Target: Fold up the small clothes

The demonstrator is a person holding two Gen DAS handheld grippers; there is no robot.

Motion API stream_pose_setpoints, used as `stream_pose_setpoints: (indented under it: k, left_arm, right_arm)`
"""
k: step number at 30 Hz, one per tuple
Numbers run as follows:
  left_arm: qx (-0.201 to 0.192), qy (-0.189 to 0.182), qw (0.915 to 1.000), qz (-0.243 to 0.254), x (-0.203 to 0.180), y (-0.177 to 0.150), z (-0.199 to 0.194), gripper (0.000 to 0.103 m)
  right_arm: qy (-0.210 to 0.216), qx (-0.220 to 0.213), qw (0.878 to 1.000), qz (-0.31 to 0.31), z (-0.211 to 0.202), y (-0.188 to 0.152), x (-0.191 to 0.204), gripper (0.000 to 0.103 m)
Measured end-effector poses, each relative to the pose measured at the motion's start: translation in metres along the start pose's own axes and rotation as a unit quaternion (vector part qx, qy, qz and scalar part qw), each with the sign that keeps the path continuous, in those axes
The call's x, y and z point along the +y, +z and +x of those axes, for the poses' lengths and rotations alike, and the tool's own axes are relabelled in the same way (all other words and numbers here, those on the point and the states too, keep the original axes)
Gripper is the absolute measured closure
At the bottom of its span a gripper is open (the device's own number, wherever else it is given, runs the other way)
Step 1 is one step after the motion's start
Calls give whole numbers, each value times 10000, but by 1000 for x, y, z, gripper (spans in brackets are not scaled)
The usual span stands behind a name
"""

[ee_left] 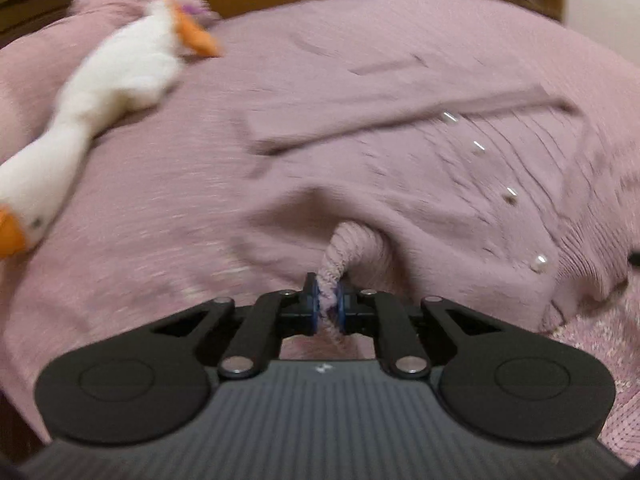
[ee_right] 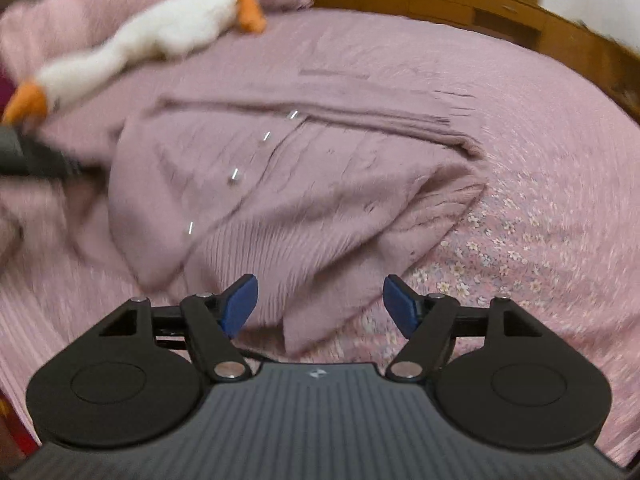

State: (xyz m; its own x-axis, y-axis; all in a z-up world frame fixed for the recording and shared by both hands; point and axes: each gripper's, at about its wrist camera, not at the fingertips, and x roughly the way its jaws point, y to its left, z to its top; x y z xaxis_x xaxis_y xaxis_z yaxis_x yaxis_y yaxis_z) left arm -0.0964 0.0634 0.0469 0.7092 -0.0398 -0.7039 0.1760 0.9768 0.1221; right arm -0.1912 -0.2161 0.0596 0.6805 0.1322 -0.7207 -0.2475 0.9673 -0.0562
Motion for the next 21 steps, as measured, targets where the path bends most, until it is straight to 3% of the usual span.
stream_pose_setpoints:
  k: [3,8,12,16,18,21]
  left_arm:
    - [31,212,9984,-523,28,-9,-17,92]
    - [414,96,9903,-1321,57,-33,-16,92]
    - [435,19,9882,-1470,57,-42,-15,92]
    - [387,-33,9885,-1459,54,-41,-16,92]
    - [385,-60,9883,-1476,55,-41,-17,92]
    - [353,-85,9889,-1438,55,-43,-19,92]
  right_arm:
    - [-79,139,9981,-597,5,-4,16,27]
    - [-76,457,9946,-933,26,-1,35,29]
    - [-385,566,9942,-831,31,-2,34,53]
    - [-649,477,9955,-509,16,-6,22,91]
    - [-907,433,9941,-398,8,-8,16,99]
    - [-1341,305,9904,-121,-17,-15,3,99]
